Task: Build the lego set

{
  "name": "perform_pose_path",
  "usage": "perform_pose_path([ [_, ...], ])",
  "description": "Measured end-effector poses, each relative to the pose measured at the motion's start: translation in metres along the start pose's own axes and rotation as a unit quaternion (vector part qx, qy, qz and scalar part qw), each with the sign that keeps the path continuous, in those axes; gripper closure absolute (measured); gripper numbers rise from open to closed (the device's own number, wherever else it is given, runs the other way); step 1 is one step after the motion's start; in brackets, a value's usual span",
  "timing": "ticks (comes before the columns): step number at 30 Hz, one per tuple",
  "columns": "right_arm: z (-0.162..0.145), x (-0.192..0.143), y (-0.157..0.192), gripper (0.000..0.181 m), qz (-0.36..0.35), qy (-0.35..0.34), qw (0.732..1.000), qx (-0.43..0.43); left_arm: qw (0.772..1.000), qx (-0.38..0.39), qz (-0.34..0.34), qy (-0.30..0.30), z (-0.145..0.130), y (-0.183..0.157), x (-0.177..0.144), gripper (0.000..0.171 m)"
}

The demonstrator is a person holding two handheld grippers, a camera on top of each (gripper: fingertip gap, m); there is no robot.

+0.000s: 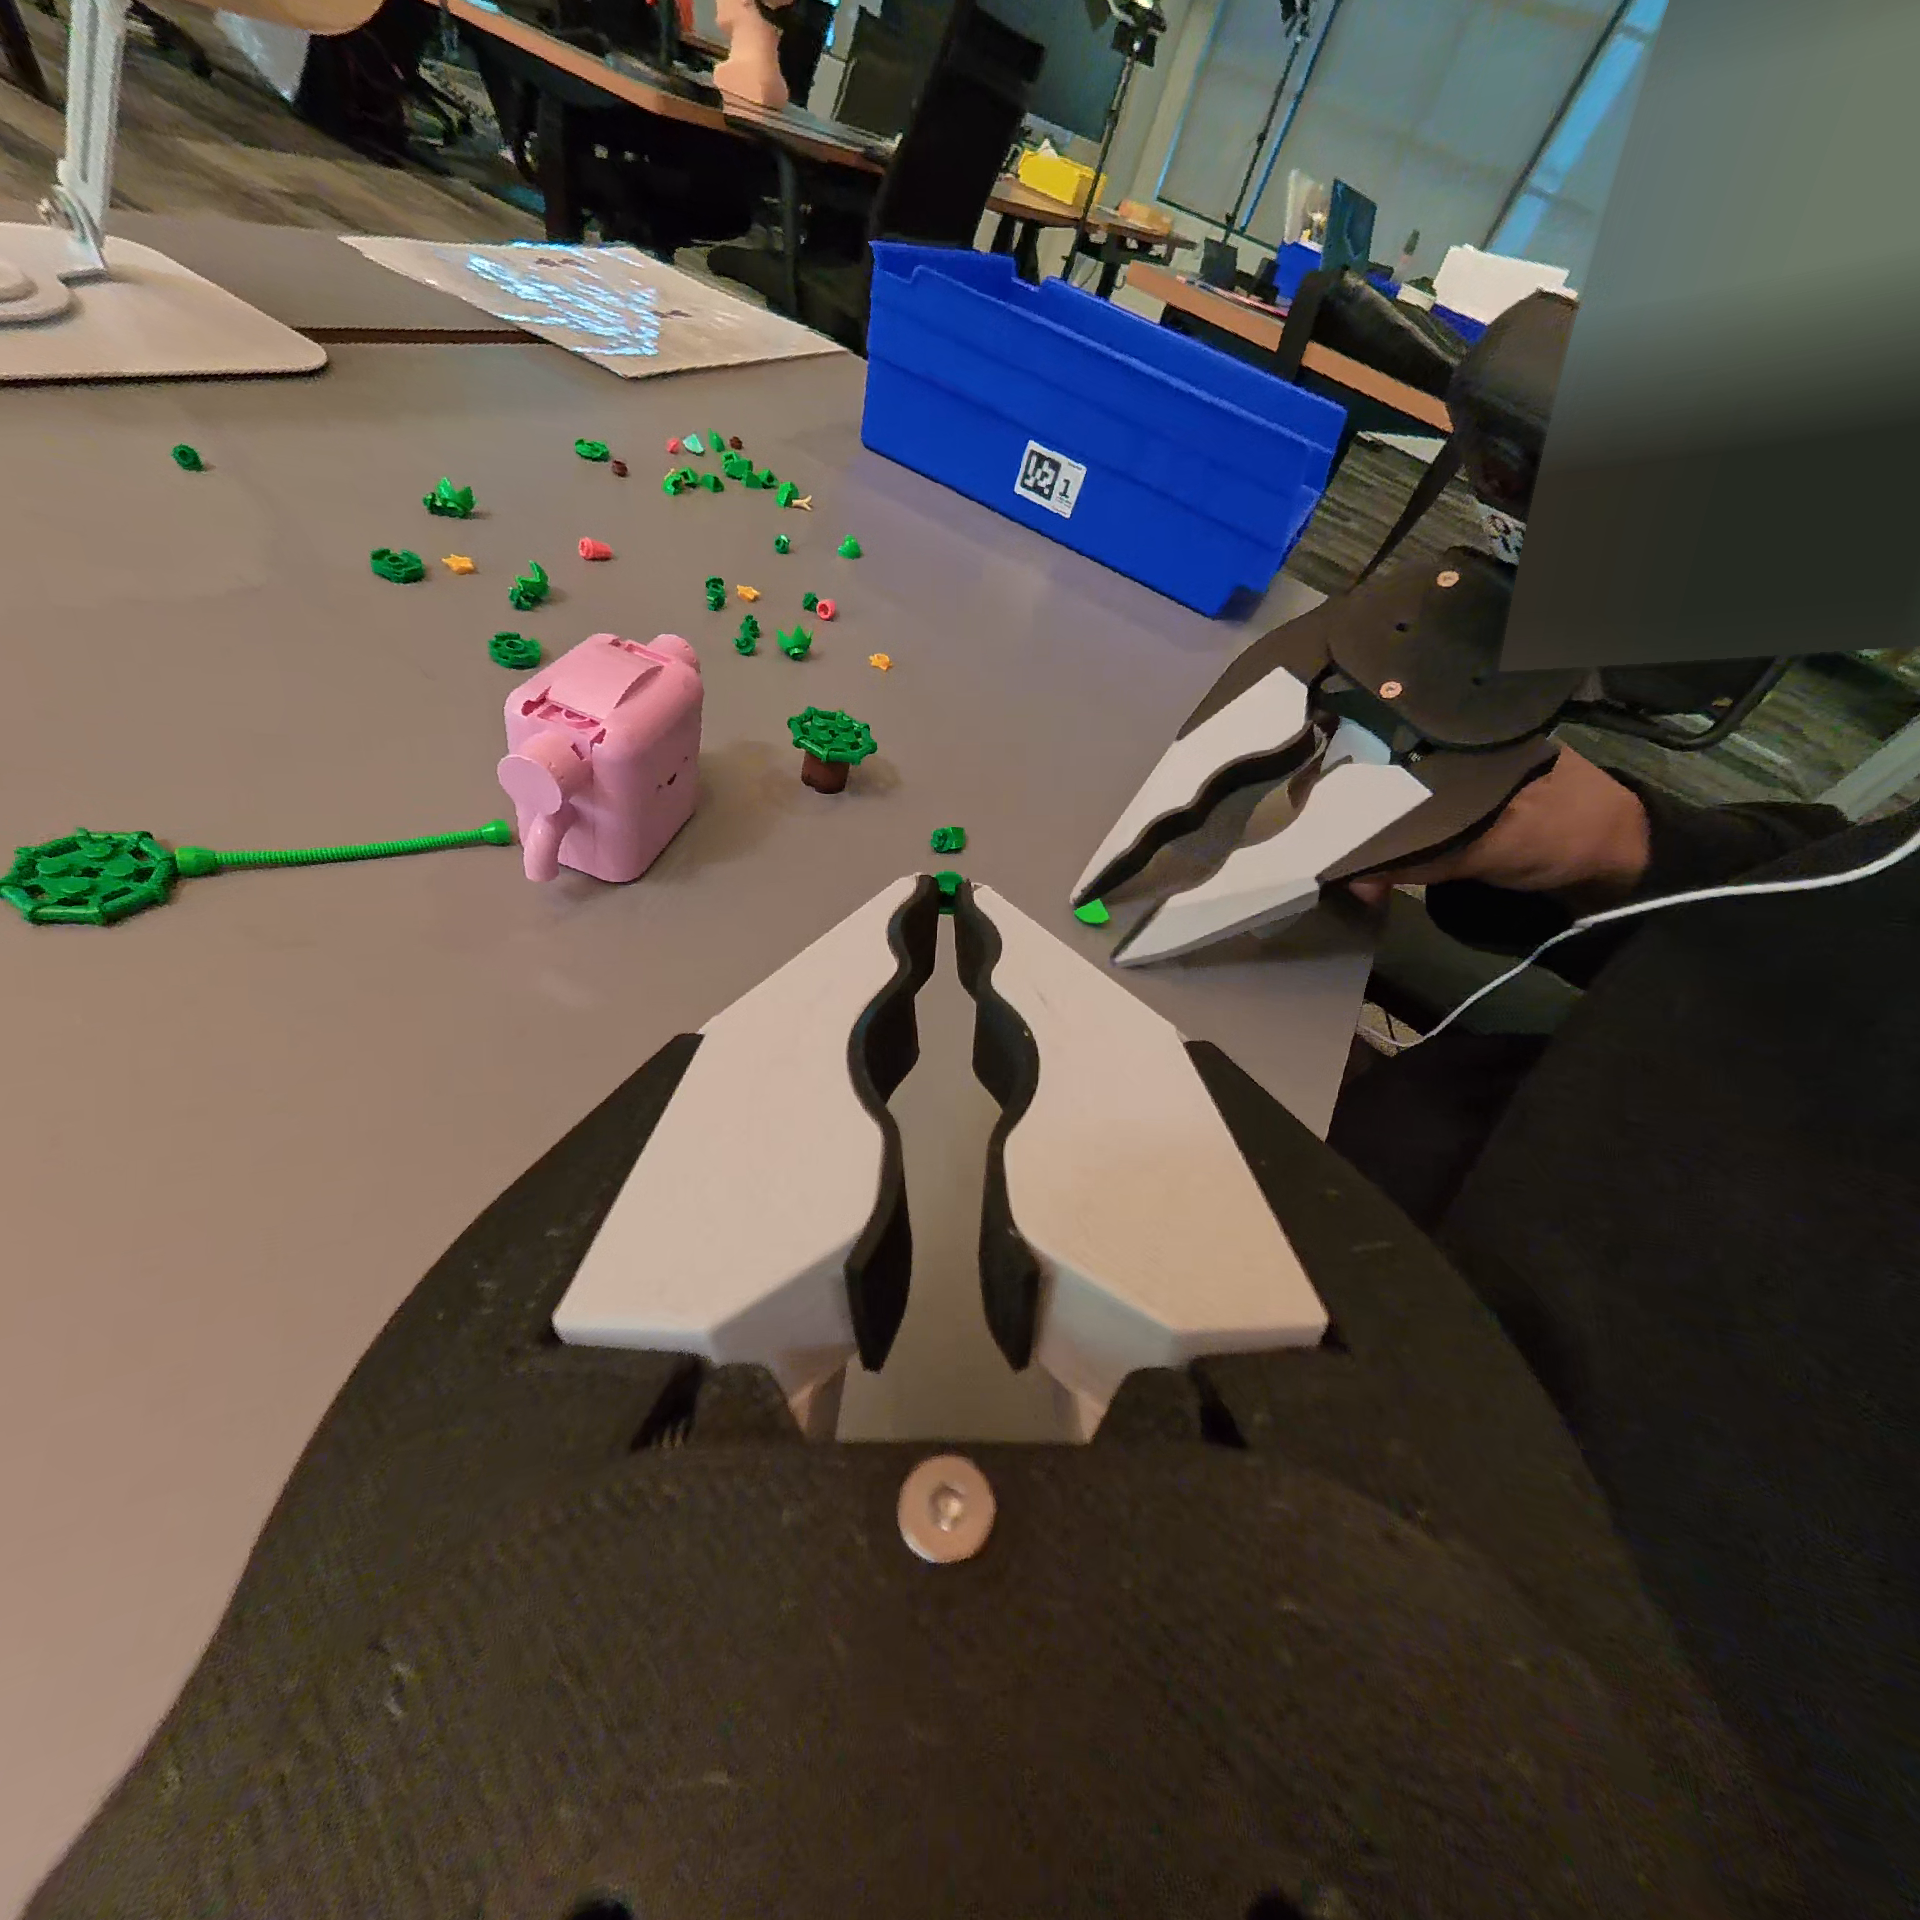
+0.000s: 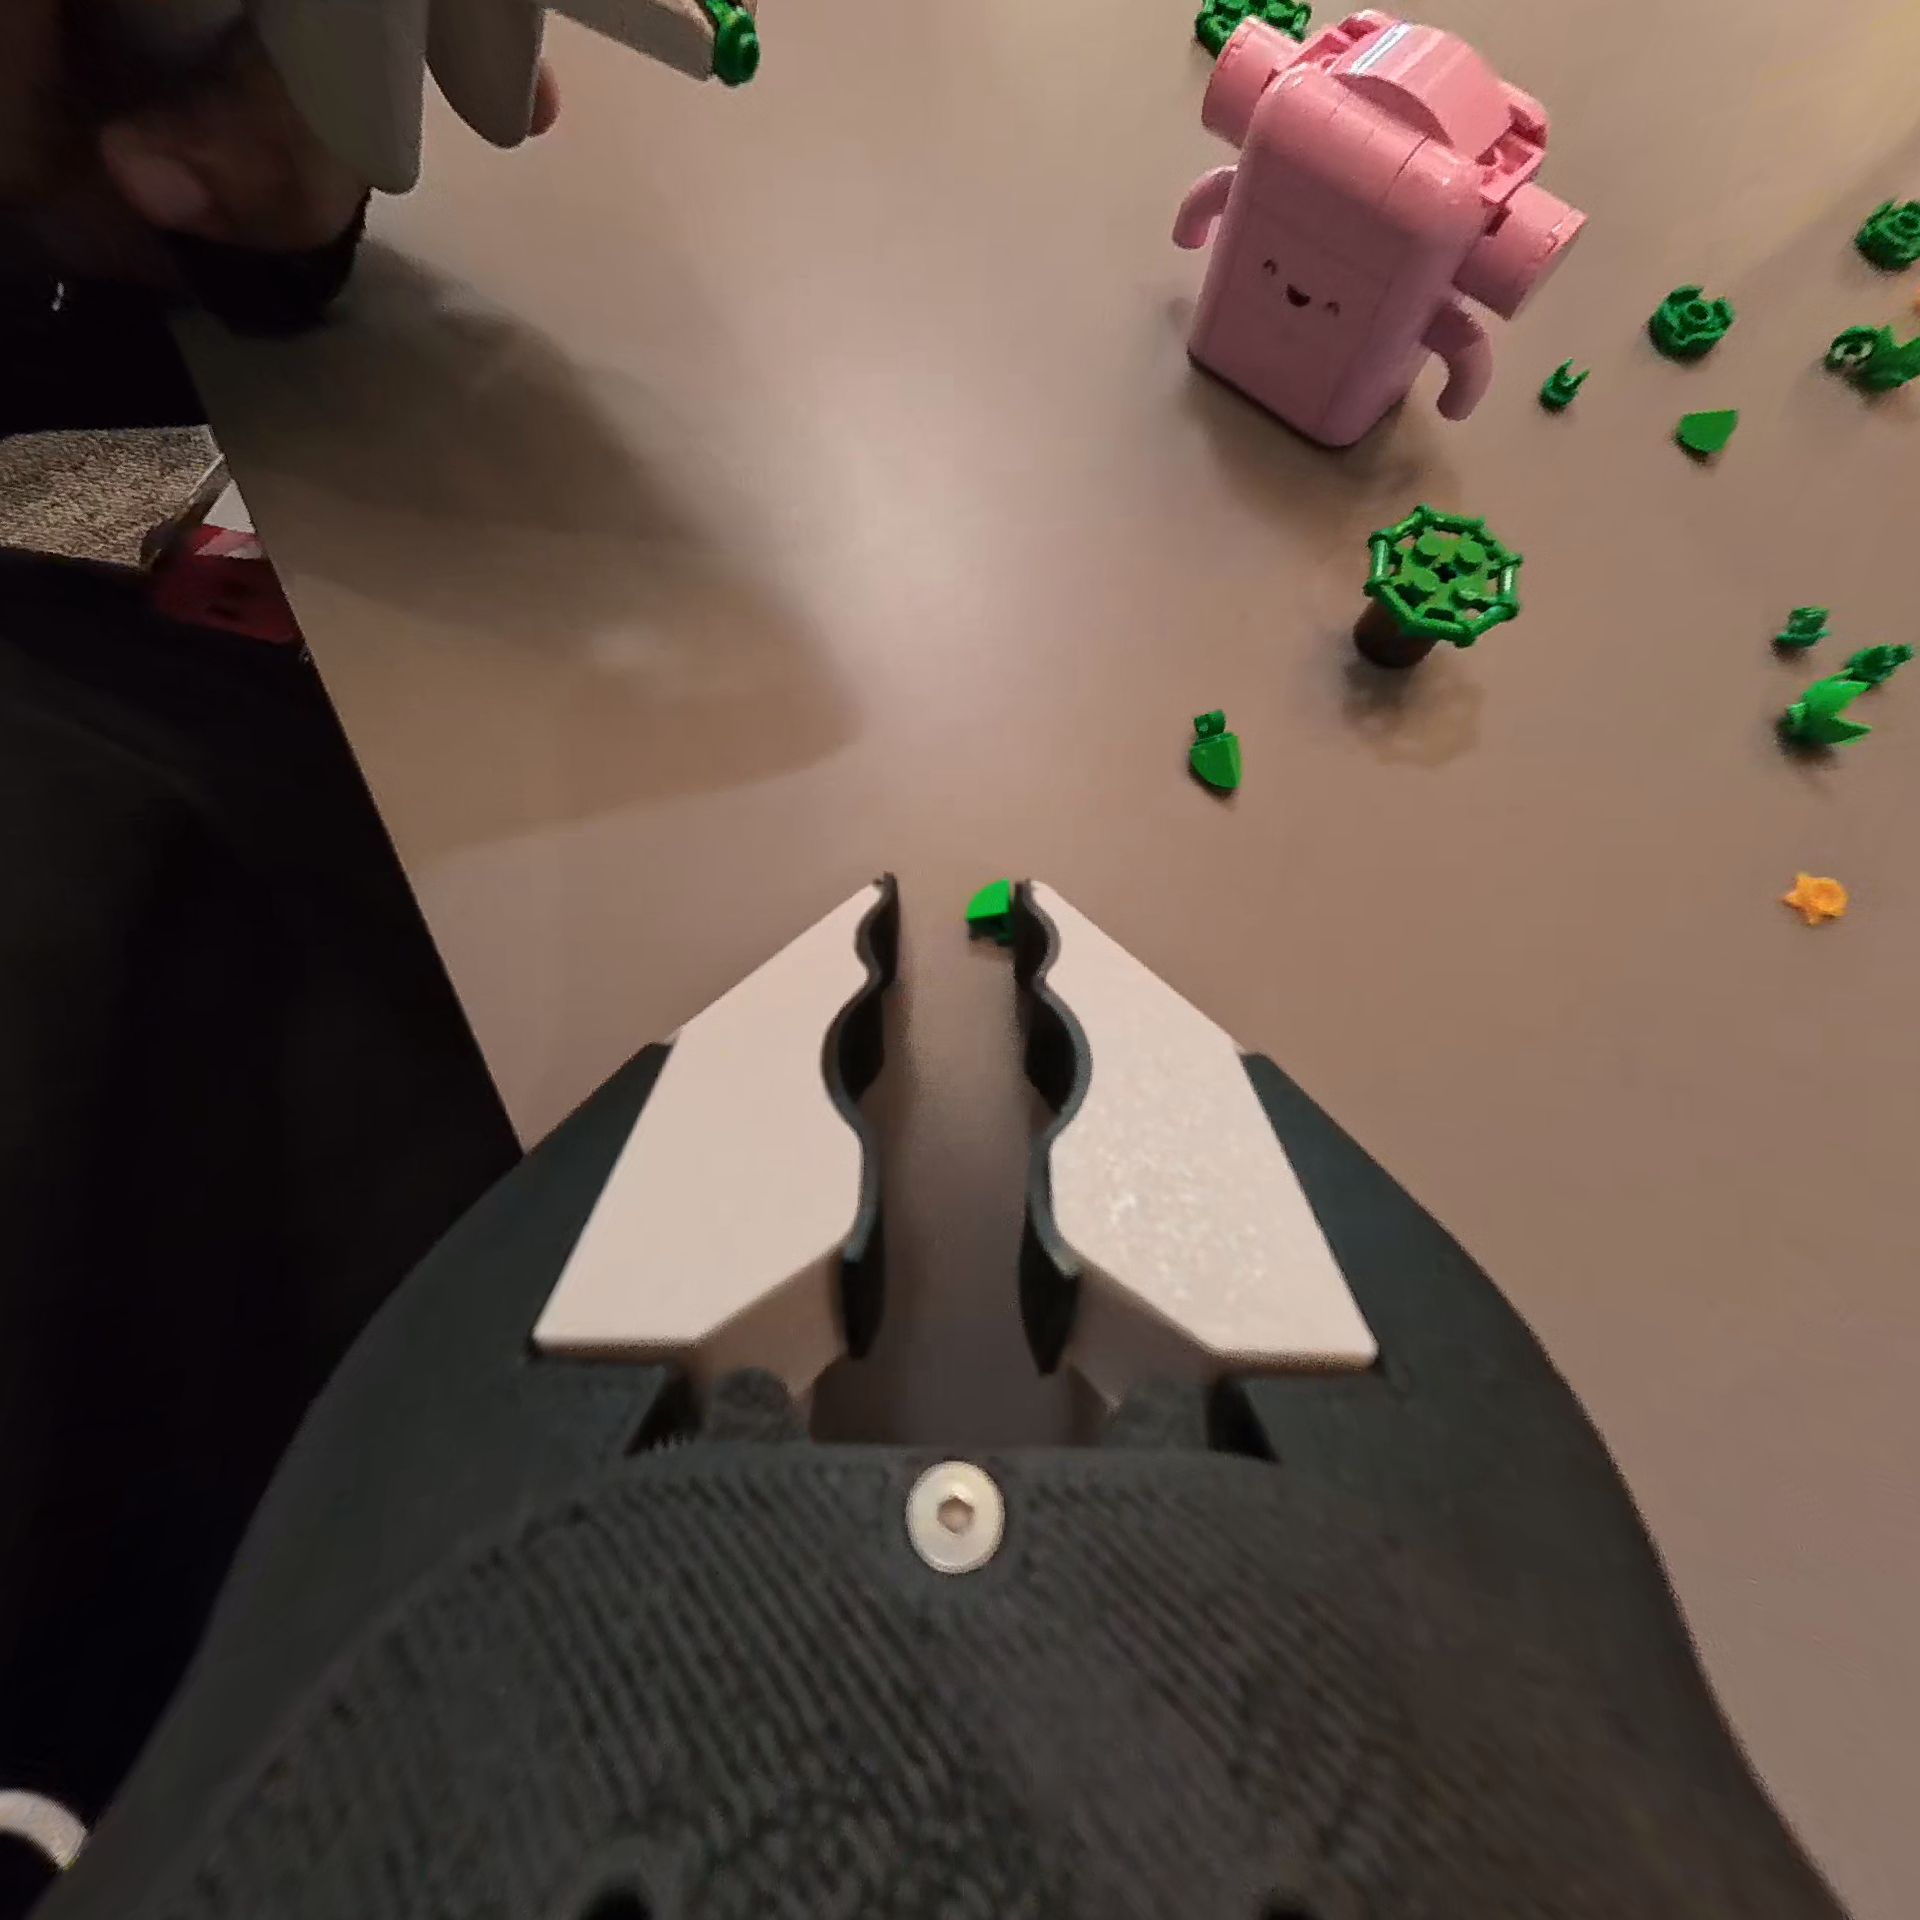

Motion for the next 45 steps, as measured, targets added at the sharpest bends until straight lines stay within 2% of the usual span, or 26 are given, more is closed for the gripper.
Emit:
perform_pose_path([
  [10, -0.007, -0.006, 0.008, 0.153, 0.023, -0.004, 0.999, 0.041, 1.000, 0.004, 0.000, 0.000, 0.000, -0.002, 0.000, 0.171],
  [15, -0.008, -0.009, 0.008, 0.153, 0.008, -0.001, 1.000, 0.017, 1.000, 0.004, -0.001, -0.001, 0.000, -0.002, -0.001, 0.171],
  [21, -0.009, -0.012, 0.004, 0.153, 0.064, -0.007, 0.996, 0.055, 1.000, 0.002, -0.003, -0.001, 0.000, -0.002, -0.001, 0.171],
  [28, -0.001, -0.007, 0.024, 0.154, 0.097, -0.015, 0.995, 0.031, 1.000, 0.000, -0.005, -0.002, 0.000, -0.002, -0.001, 0.171],
  [32, 0.003, -0.022, 0.004, 0.158, 0.057, -0.050, 0.997, 0.007, 1.000, -0.001, -0.008, -0.004, 0.000, -0.002, -0.002, 0.171],
  [35, -0.001, -0.023, -0.012, 0.159, 0.051, -0.041, 0.998, 0.024, 1.000, -0.002, -0.009, -0.004, 0.000, -0.002, -0.002, 0.171],
  [38, 0.000, -0.019, -0.004, 0.163, 0.080, -0.039, 0.995, 0.045, 1.000, -0.003, -0.007, -0.003, 0.000, -0.002, -0.001, 0.171],
  [42, 0.000, -0.017, 0.014, 0.171, 0.074, -0.037, 0.996, 0.020, 1.000, -0.009, -0.010, -0.003, 0.000, 0.000, -0.001, 0.171],
  [45, -0.007, -0.014, 0.014, 0.170, 0.051, -0.019, 0.998, 0.011, 1.000, -0.016, -0.019, -0.003, 0.000, 0.000, -0.001, 0.171],
])
Point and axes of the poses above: each gripper's, where its closed fingertips meet, x out along the fingers, z out of its top, y = z × x across the jaws, the point moved 2 cm from there along -x, back along the fingers, and after that the axes turned 12 degrees about y, right-handed, at the moved point
